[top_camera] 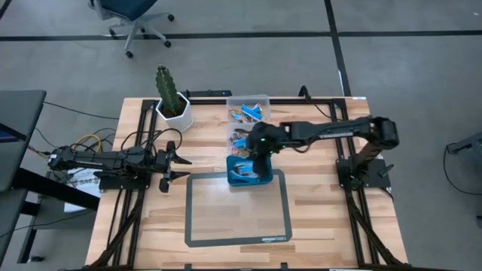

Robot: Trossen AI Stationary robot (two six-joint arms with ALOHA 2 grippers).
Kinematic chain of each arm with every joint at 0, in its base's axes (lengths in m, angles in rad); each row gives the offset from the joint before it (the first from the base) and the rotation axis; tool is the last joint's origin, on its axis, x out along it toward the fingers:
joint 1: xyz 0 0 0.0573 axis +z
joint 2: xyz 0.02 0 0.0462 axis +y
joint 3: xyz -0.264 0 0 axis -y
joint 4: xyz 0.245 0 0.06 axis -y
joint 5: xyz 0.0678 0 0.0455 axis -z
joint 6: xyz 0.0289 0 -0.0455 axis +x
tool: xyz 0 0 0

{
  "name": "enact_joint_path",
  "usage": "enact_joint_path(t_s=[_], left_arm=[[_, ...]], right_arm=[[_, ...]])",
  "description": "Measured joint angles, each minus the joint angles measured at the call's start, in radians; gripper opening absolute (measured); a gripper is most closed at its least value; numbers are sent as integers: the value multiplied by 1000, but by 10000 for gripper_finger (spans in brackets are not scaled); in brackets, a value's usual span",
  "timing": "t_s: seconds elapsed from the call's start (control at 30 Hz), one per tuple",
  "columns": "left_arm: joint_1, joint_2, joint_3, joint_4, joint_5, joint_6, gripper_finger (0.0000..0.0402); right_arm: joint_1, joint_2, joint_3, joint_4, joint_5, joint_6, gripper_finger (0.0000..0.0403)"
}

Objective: Pick and place Granola Bars by type
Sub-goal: Put the red granola bar into the blue bin, then return to Home Position

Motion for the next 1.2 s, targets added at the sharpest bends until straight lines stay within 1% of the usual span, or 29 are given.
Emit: enact_joint_path(t_s=[0.1, 0.23, 0.5, 0.87, 1.0, 1.2], left_arm=[[0, 0, 0, 0, 0, -4, 174], [0, 0, 0, 0, 0, 2, 174], [0, 0, 0, 0, 0, -1, 174], [0, 0, 0, 0, 0, -4, 174], [0, 0, 0, 0, 0, 0, 174], [0, 0, 0, 0, 0, 2, 174]], right_arm=[[2, 63, 63, -71, -1, -1, 87], [8, 131, 100, -150, -4, -2, 87], [29, 177, 102, -193, -4, -18, 87], [28, 174, 102, -204, -4, -26, 90], [28, 174, 102, -207, -18, -26, 117], [28, 174, 102, -210, -30, -27, 186]])
